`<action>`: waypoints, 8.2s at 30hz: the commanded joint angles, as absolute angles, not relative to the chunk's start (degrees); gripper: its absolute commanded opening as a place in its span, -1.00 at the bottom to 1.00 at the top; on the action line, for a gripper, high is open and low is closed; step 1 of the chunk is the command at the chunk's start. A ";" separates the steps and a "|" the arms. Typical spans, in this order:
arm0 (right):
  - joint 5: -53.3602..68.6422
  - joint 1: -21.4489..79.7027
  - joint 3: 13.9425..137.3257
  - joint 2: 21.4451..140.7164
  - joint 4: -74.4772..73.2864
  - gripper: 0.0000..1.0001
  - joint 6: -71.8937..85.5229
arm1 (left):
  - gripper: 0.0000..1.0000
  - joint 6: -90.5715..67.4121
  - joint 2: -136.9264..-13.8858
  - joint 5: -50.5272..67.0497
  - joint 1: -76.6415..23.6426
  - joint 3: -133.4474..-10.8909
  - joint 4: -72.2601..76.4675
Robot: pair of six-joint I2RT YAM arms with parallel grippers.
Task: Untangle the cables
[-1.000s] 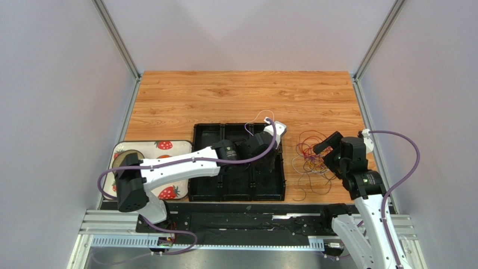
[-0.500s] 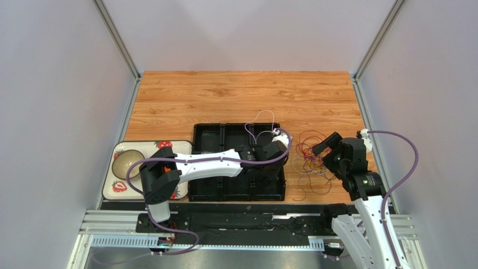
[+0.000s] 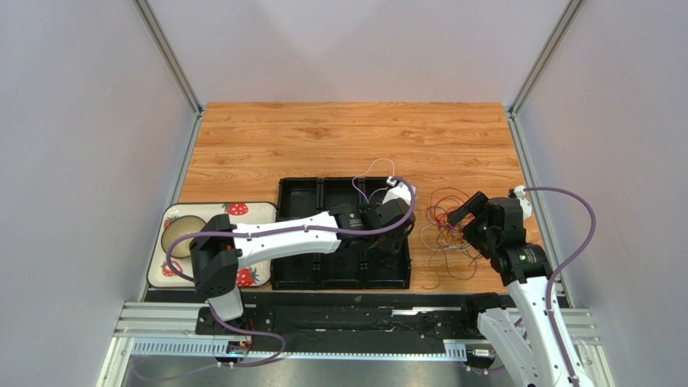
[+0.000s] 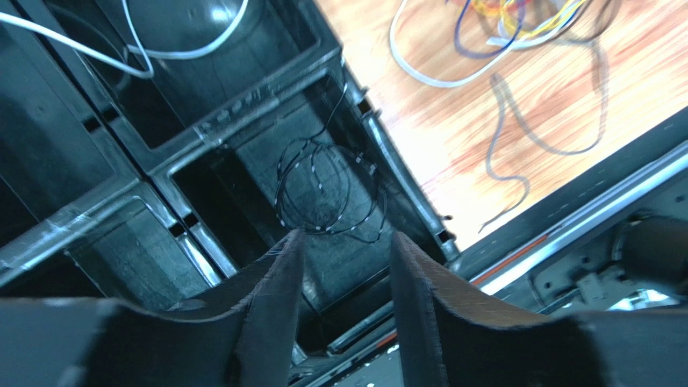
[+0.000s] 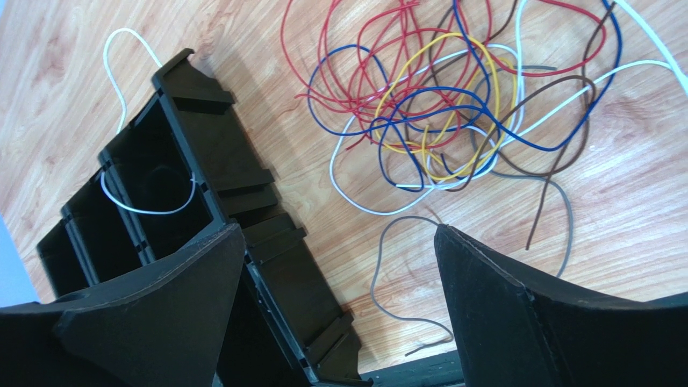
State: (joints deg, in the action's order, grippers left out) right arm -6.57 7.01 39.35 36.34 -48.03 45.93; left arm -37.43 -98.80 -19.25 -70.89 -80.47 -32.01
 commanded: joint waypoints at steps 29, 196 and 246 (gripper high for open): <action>-43.42 2.20 47.37 48.41 -49.75 0.99 55.46 | 0.43 -8.00 -126.72 10.27 -68.74 -110.54 -12.38; 12.40 -6.94 30.24 54.84 -26.74 0.72 43.77 | -1.00 -19.69 -97.47 -8.97 -61.61 -111.71 -38.41; 5.36 9.67 42.36 84.20 -12.30 0.08 48.52 | -1.00 -17.50 -79.29 6.78 -62.84 -126.03 -34.63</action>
State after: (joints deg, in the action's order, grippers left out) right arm 8.36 9.52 39.53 83.53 -13.08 50.24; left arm -20.86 -84.73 6.50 -62.54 -122.23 -37.63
